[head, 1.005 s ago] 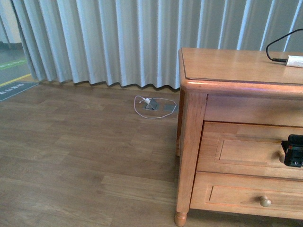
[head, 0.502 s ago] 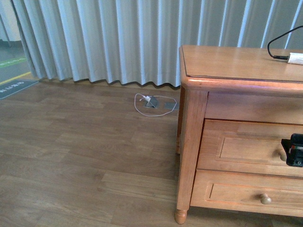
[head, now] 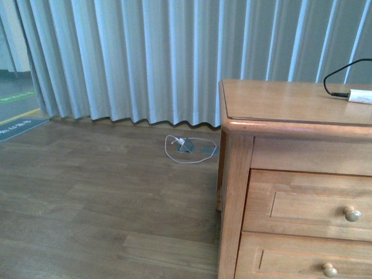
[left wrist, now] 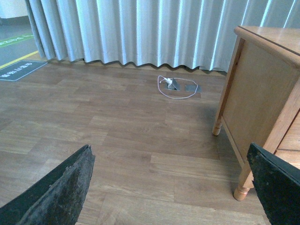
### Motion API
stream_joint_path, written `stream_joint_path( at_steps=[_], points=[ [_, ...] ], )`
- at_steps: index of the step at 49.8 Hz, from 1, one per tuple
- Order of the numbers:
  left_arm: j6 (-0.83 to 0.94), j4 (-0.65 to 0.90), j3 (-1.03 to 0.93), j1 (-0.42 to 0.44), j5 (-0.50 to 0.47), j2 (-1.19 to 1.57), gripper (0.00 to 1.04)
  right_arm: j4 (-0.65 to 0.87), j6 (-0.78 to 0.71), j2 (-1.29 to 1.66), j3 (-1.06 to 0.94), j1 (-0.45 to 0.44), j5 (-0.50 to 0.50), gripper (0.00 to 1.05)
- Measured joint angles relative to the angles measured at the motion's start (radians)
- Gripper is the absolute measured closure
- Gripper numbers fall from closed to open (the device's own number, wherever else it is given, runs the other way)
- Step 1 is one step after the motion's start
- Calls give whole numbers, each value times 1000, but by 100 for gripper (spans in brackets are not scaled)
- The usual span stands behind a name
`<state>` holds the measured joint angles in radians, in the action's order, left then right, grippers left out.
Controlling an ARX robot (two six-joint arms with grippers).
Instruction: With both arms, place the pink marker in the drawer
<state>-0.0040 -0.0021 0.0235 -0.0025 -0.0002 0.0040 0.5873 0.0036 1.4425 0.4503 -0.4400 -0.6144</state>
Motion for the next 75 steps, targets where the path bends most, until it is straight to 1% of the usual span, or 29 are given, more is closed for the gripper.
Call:
stream_joint_path(
  at_steps=[6,12,16,26,27,31,33,35,42,44,49,52,55,64,72,73,75],
  points=[
    [0,0,0,0,0,0,6,-176,-33,-203,-32,-105,-108,8],
    [0,0,0,0,0,0,6,-338,-92,-337,-50,-200,-214,8],
    [0,0,0,0,0,0,6,-351,-109,-360,-53,-219,-219,8],
    [0,0,0,0,0,0,6,-346,-115,-359,-56,-219,-212,9],
    [0,0,0,0,0,0,6,-285,-103,-351,-75,-211,-181,11],
    [0,0,0,0,0,0,6,44,-50,-356,-199,-165,2,25],
    [0,0,0,0,0,0,6,153,-38,-382,-250,-136,55,32],
    [0,0,0,0,0,0,6,202,-29,-424,-282,-105,93,39],
    [0,0,0,0,-1,0,6,161,-18,-569,-334,-4,188,62],
    [0,0,0,0,0,0,6,122,-16,-623,-358,40,229,73],
    [0,0,0,0,0,0,6,59,-14,-710,-385,103,296,91],
    [0,0,0,0,0,0,6,17,-15,-774,-398,148,337,104],
    [0,0,0,0,0,0,6,36,-14,-805,-436,193,378,103],
    [0,0,0,0,0,0,6,-84,-14,-932,-445,267,451,103],
    [0,0,0,0,0,0,6,-167,-14,-1020,-445,311,491,103],
    [0,0,0,0,0,0,6,-186,-14,-1039,-445,327,511,103],
    [0,0,0,0,0,0,6,-225,-13,-1079,-445,396,601,103]
  ],
)
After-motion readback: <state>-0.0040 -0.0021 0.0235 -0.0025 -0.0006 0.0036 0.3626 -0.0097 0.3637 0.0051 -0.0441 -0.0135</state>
